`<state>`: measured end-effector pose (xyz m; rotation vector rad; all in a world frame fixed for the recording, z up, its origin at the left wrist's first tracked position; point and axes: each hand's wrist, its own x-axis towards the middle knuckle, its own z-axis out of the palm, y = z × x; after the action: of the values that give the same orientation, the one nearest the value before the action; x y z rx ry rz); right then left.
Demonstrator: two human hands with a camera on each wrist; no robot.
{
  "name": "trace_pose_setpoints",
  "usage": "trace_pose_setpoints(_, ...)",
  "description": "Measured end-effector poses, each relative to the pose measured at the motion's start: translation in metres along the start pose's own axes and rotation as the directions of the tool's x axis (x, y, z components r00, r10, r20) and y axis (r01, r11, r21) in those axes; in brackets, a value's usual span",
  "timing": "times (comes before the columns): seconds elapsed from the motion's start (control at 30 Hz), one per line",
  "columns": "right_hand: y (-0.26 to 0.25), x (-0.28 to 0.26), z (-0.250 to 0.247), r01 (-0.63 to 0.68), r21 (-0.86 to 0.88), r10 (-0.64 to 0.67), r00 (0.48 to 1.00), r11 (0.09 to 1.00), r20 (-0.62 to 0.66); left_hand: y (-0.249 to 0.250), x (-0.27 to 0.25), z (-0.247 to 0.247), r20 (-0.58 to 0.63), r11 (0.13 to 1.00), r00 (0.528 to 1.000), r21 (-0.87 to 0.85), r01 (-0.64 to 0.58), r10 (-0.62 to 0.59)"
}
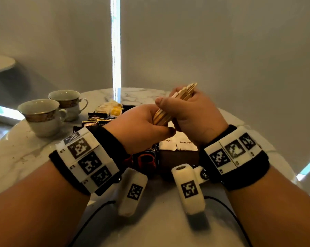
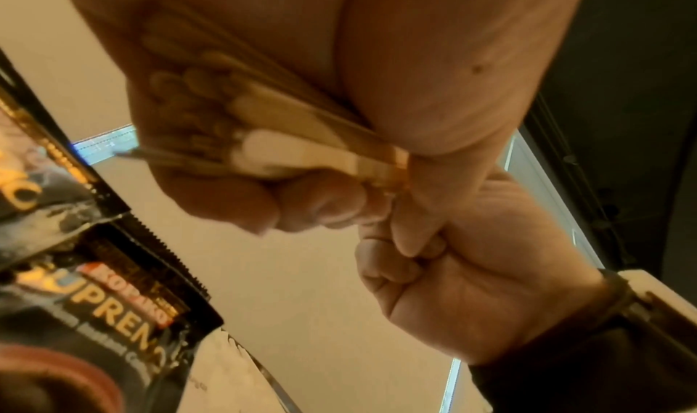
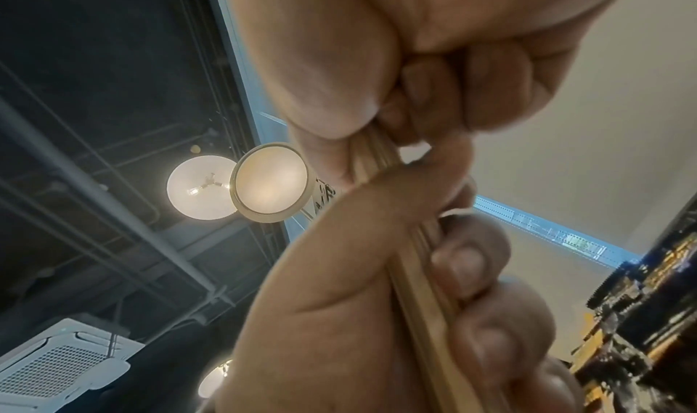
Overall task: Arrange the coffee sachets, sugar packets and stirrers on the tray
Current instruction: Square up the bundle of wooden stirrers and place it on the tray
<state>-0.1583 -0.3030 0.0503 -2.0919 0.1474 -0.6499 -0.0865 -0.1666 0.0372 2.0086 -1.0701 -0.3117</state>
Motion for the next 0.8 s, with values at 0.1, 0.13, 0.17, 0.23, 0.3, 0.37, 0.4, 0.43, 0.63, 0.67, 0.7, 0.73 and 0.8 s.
trace_pose_setpoints(0.1, -0.003, -0.003, 0.004, 0.010, 0.018, -0.010, 1.000, 1.000, -0.013, 0.001, 0.000, 0.001, -0.020, 1.000, 1.000, 0.014, -0.020, 0.021)
trace_pose_setpoints(0.13, -0.004, -0.003, 0.004, 0.008, 0.016, -0.008, 1.000, 1.000, -0.009, 0.001, 0.000, 0.000, -0.019, 0.999, 1.000, 0.030, -0.019, 0.020)
trace_pose_setpoints(0.17, -0.004, -0.003, 0.003, 0.007, -0.011, -0.007, 1.000, 1.000, -0.004, 0.000, 0.000, 0.000, -0.017, 0.999, 1.000, 0.044, -0.011, 0.012)
trace_pose_setpoints(0.23, -0.004, -0.001, -0.002, -0.011, -0.036, 0.009, 0.999, 0.999, -0.036, 0.000, 0.000, -0.003, -0.012, 0.997, 1.000, 0.076, 0.011, -0.011)
trace_pose_setpoints(0.3, -0.005, 0.006, -0.013, -0.032, 0.142, 0.052, 0.989, 0.989, -0.140, 0.001, -0.001, -0.004, 0.003, 0.989, 0.999, 0.143, 0.033, -0.033)
trace_pose_setpoints(0.37, -0.007, 0.009, -0.028, 0.011, 0.341, 0.074, 0.969, 0.940, -0.235, 0.003, -0.002, -0.005, 0.021, 0.977, 0.998, 0.209, 0.052, -0.058)
trace_pose_setpoints(0.4, -0.010, 0.010, -0.036, 0.044, 0.363, 0.063, 0.959, 0.931, -0.276, 0.004, -0.003, -0.004, 0.029, 0.971, 0.997, 0.233, 0.058, -0.066)
trace_pose_setpoints(0.43, -0.008, 0.010, -0.041, 0.086, 0.358, 0.033, 0.948, 0.930, -0.316, 0.004, -0.003, -0.004, 0.035, 0.966, 0.997, 0.251, 0.060, -0.071)
trace_pose_setpoints(0.63, -0.014, -0.001, 0.001, 0.132, 0.272, -0.135, 0.991, 0.953, -0.011, 0.006, -0.003, 0.002, 0.087, 0.963, 0.992, 0.261, 0.065, -0.090)
trace_pose_setpoints(0.67, -0.016, -0.001, 0.001, 0.151, 0.255, -0.152, 0.988, 0.955, -0.013, 0.007, -0.003, 0.002, 0.088, 0.964, 0.992, 0.258, 0.064, -0.090)
trace_pose_setpoints(0.7, -0.015, 0.002, -0.004, 0.143, 0.306, -0.135, 0.990, 0.941, -0.048, 0.007, -0.004, 0.002, 0.085, 0.965, 0.993, 0.257, 0.060, -0.084)
trace_pose_setpoints(0.73, -0.014, 0.005, -0.012, 0.139, 0.367, -0.113, 0.989, 0.920, -0.093, 0.007, -0.004, 0.001, 0.080, 0.965, 0.994, 0.258, 0.054, -0.078)
trace_pose_setpoints(0.8, -0.011, 0.008, -0.018, 0.138, 0.427, -0.094, 0.988, 0.893, -0.124, 0.007, -0.004, 0.002, 0.077, 0.963, 0.994, 0.263, 0.050, -0.073)
